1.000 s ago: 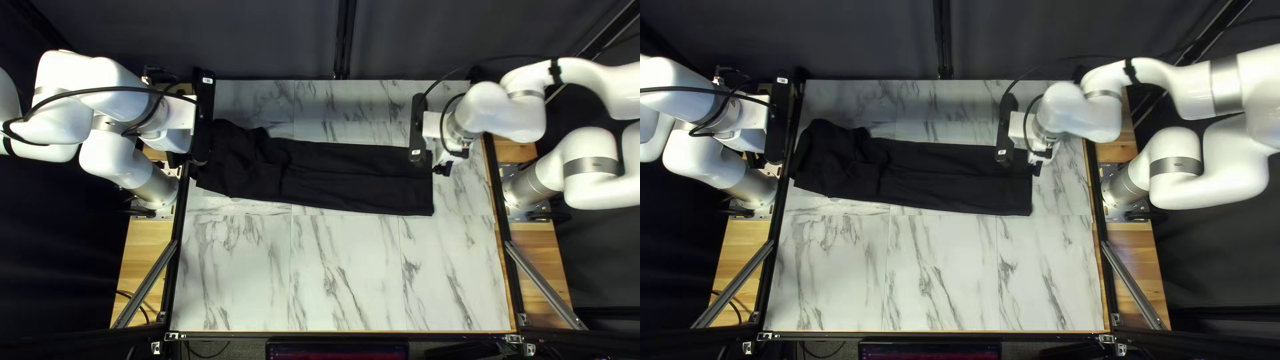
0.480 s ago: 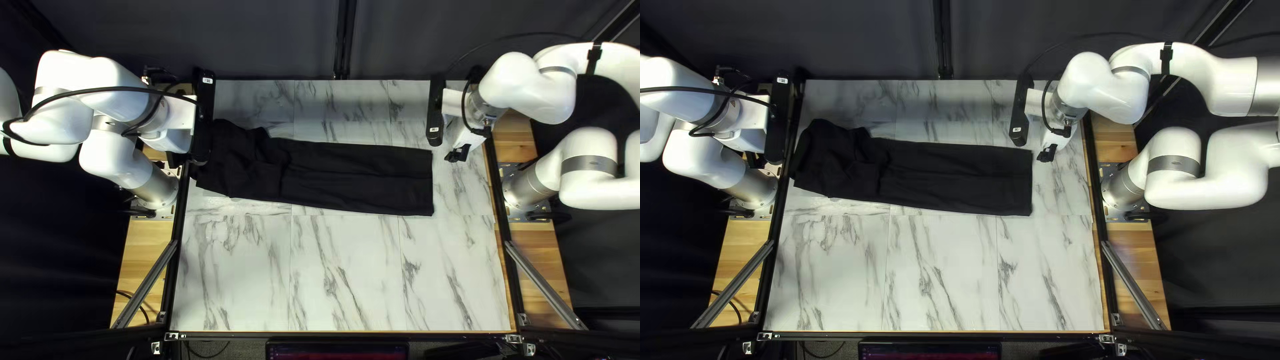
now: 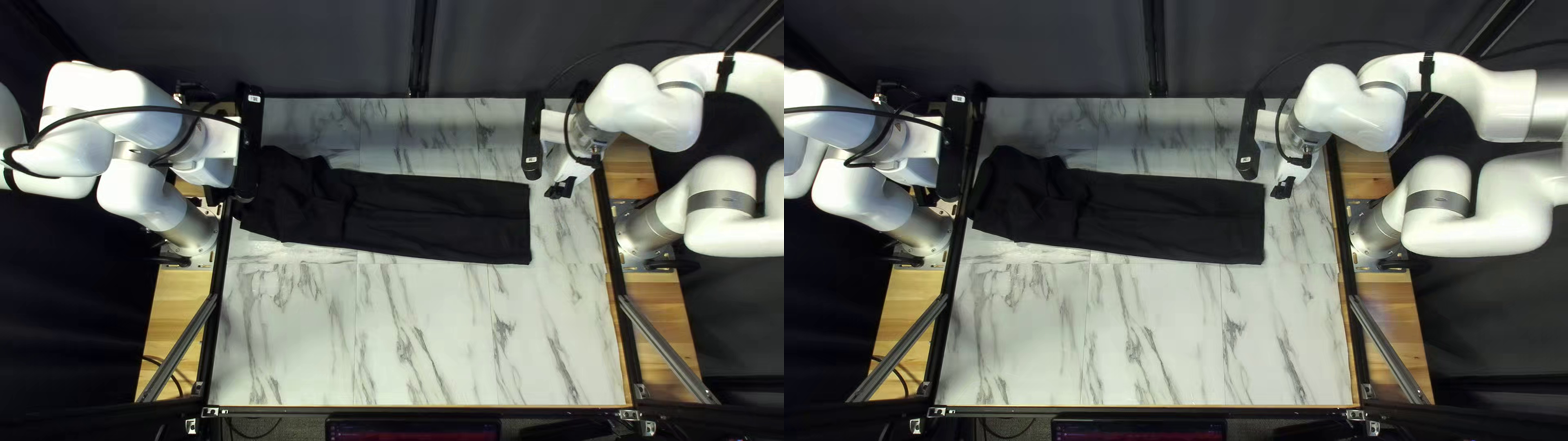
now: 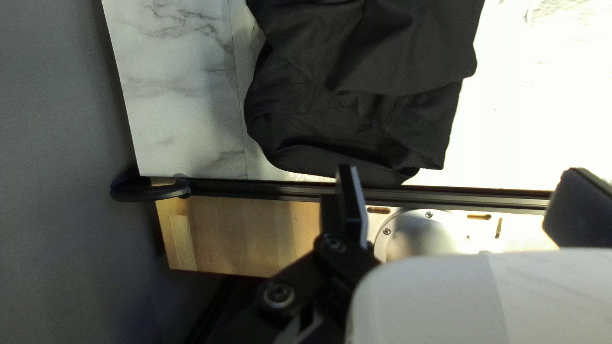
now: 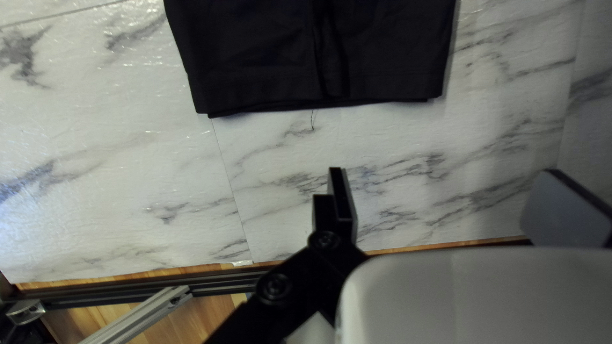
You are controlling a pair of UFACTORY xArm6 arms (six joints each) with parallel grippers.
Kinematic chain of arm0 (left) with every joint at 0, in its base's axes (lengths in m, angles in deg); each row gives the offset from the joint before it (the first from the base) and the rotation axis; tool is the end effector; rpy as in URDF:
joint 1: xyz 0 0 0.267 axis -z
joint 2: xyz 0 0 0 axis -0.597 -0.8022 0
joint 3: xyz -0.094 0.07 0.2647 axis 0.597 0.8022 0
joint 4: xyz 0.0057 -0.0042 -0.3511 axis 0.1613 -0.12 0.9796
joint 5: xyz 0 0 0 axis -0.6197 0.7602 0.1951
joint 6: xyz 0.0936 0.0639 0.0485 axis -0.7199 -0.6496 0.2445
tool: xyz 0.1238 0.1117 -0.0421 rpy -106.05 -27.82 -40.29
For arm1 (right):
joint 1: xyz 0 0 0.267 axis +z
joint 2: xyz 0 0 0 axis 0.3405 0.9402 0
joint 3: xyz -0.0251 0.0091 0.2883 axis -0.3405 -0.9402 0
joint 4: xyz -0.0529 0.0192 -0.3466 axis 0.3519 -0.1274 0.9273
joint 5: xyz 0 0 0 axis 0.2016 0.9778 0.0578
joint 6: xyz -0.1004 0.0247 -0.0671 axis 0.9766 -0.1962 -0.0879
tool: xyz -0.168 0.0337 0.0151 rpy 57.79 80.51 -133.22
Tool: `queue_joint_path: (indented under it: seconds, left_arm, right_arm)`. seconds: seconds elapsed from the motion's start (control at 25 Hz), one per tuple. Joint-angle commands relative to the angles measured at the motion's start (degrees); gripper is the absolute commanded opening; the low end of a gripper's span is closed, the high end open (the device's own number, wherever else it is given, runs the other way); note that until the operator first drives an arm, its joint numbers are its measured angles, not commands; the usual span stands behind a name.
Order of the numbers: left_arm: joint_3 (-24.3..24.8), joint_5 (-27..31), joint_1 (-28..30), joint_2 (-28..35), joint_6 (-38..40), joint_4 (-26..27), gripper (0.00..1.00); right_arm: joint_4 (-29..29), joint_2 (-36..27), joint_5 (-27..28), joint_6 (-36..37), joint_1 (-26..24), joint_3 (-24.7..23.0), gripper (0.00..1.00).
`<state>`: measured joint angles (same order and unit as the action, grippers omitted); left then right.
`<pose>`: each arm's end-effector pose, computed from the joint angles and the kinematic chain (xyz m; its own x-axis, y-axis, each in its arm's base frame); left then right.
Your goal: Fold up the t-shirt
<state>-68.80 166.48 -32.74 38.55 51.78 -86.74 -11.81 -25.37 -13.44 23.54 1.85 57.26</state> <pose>0.1900 0.0362 0.2605 0.9895 -0.0369 0.1394 -0.0115 -0.9839 -0.1782 0.2586 -0.0739 0.1481 0.9915 -0.1282 0.0221 -0.1273 -0.9910 -0.0407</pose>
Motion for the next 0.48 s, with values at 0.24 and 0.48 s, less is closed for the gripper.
queue_joint_path:
  seconds: [0.24, 0.48]
  left_arm:
    - [0.0, 0.0, 0.0, 0.0, 0.0, 0.0, 1.0]
    - [0.0, 0.0, 0.0, 0.0, 0.0, 0.0, 1.0]
  right_arm:
    - [-3.3, 11.7, -9.0, 6.3, -3.1, 0.1, 1.0]
    - [-4.2, 17.3, -11.7, 7.6, -4.8, 1.2, 1.0]
